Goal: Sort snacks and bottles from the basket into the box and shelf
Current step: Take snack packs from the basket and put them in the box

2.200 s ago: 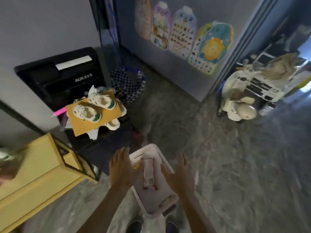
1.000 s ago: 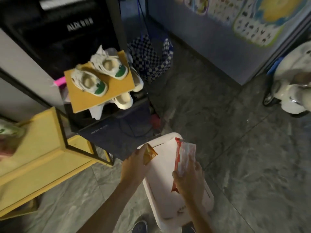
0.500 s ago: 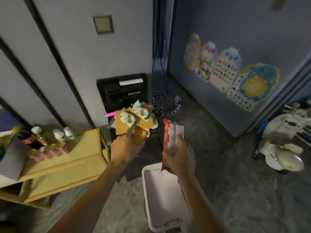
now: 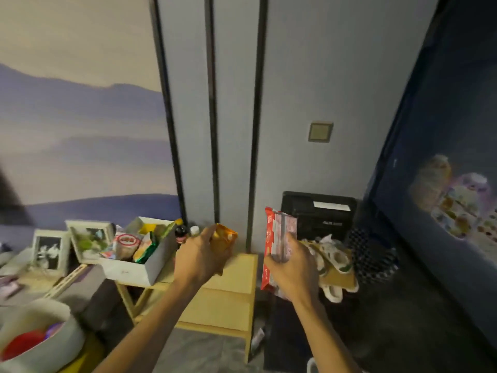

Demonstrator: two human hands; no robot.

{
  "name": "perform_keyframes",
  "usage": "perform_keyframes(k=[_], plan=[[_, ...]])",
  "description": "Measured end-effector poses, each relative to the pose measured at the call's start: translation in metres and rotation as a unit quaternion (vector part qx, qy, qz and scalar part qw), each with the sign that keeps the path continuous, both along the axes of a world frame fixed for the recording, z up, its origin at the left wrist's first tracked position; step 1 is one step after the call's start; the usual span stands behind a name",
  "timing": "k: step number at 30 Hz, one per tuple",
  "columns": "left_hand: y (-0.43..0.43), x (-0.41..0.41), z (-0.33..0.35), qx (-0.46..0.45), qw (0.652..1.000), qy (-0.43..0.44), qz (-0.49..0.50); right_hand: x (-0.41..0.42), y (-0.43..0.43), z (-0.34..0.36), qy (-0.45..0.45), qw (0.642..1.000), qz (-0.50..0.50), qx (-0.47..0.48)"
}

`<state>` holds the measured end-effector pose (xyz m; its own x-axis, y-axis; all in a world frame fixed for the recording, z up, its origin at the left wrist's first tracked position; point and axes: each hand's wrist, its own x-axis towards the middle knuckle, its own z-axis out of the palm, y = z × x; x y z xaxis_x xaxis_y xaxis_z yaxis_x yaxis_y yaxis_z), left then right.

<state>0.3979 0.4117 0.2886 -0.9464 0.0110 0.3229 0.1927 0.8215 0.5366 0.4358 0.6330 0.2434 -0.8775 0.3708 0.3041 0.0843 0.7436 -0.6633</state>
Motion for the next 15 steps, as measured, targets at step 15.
perform_keyframes(k=[15], plan=[[-0.259,-0.111,-0.034,0.033,0.989,-0.053,0.138,-0.174,-0.265,-0.02,-0.047,0.988,0.146,-0.029]])
